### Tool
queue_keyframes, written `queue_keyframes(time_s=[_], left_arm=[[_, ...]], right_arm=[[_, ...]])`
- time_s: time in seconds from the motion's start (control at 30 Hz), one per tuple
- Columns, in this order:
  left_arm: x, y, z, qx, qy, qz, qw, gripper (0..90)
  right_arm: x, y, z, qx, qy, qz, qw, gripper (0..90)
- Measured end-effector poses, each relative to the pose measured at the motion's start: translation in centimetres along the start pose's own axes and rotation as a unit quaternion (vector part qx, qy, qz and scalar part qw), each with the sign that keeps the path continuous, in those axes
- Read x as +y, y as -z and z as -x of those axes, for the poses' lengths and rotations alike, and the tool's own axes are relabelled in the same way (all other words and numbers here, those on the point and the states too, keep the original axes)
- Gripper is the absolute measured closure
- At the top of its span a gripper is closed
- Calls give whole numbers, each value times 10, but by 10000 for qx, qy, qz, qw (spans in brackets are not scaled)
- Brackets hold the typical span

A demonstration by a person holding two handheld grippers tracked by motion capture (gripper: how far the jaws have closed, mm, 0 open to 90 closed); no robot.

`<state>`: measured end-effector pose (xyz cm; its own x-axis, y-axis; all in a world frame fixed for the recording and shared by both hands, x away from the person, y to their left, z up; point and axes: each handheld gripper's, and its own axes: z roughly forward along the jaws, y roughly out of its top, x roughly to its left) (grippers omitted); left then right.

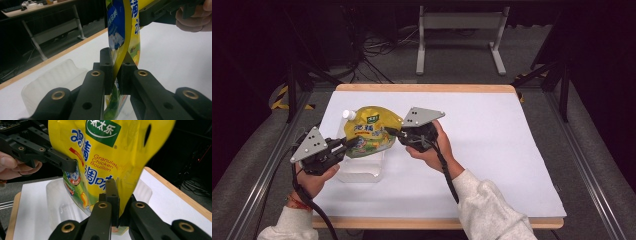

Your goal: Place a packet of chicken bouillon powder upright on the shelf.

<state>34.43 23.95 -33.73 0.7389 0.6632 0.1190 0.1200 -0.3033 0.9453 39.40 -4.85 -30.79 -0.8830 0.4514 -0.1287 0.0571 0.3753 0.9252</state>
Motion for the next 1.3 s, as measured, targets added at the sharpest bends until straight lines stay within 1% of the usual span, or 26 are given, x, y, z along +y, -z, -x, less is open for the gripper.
queue_keyframes(time_s=[0.07,0.1,0.17,0.2,0.23,0.27,0.3,0.37,0.4,0.43,0.47,0.5,0.6,0.67,0.73,0.83,0.9,0.97,1.0,1.07,1.17,1.23,1.3], left_arm=[[-1,2,-3,64,16,11,10000,837],[-1,3,-5,51,11,9,10000,836],[-3,3,-9,131,22,-13,9999,830],[-4,2,-12,110,80,-13,9999,829],[-5,1,-15,149,117,-35,9998,826],[-5,1,-15,149,117,-35,9998,820],[-7,0,-20,150,132,-76,9998,820],[-11,-2,-25,129,195,-124,9996,815],[-13,-4,-28,137,232,-146,9995,815],[-15,-5,-31,181,233,-202,9994,812],[-17,-6,-32,240,192,-244,9992,806],[-18,-7,-33,313,174,-241,9991,800],[-20,-10,-35,367,148,-285,9988,798],[-21,-12,-36,418,141,-267,9987,796],[-22,-14,-37,446,135,-350,9983,795],[-24,-15,-38,438,178,-342,9983,795],[-25,-16,-38,473,186,-305,9982,794],[-25,-17,-38,455,162,-352,9982,795],[-25,-16,-38,444,196,-318,9983,795],[-24,-14,-39,473,163,-294,9983,793],[-22,-15,-42,496,195,-269,9982,780],[-22,-17,-43,485,222,-266,9982,766],[-23,-19,-44,507,195,-279,9981,760]], right_arm=[[2,-3,-1,-12,15,-4,10000,899],[3,-5,-1,-2,22,8,10000,899],[5,-9,-2,-27,20,-4,10000,899],[6,-11,-3,-54,19,-14,10000,899],[7,-14,-4,-99,32,-29,9999,899],[7,-14,-4,-99,32,-29,9999,899],[7,-17,-6,-143,23,-52,9999,899],[6,-26,-7,-199,-65,-123,9997,899],[6,-26,-7,-199,-65,-123,9997,899],[5,-29,-7,-207,-117,-137,9996,899],[3,-33,-8,-231,-153,-179,9995,899],[2,-36,-9,-262,-158,-196,9993,899],[0,-41,-10,-322,-214,-175,9991,899],[-1,-44,-10,-367,-253,-168,9989,899],[-2,-46,-10,-397,-273,-169,9987,899],[-4,-49,-10,-403,-290,-186,9986,898],[-5,-50,-10,-428,-324,-164,9984,898],[-6,-51,-10,-423,-386,-146,9983,898],[-6,-52,-10,-413,-436,-140,9981,898],[-5,-51,-11,-446,-411,-122,9981,898],[-4,-51,-12,-470,-385,-99,9981,899],[-4,-50,-12,-491,-432,-111,9978,899],[-6,-50,-12,-472,-515,-106,9975,900]])
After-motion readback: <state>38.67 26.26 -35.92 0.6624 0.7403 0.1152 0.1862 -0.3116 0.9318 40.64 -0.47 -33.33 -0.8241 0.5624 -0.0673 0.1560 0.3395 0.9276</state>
